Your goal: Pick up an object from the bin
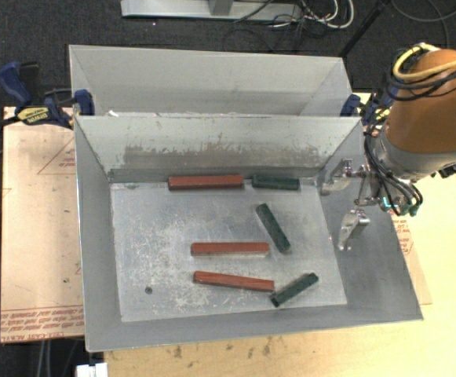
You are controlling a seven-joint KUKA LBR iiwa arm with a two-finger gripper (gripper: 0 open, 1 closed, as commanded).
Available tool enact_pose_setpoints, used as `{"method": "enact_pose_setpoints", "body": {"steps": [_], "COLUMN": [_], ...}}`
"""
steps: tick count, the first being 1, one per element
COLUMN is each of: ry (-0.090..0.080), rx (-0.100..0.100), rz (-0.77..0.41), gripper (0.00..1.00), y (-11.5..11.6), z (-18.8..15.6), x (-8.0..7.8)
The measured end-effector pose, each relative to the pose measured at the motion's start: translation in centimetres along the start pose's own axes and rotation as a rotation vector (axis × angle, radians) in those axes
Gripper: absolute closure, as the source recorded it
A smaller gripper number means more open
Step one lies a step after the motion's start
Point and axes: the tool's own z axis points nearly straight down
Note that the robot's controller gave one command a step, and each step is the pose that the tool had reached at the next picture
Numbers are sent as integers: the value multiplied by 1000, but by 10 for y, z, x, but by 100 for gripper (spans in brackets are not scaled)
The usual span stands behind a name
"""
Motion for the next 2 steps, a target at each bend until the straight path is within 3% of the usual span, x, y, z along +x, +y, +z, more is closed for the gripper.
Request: {"method": "enact_pose_setpoints", "body": {"steps": [1,2], "ry": [-8,-10], "rx": [1,2], "rz": [-3,-134], "gripper": [0,0], "y": [0,12], "z": [-5,34], "x": [-2,17]}}
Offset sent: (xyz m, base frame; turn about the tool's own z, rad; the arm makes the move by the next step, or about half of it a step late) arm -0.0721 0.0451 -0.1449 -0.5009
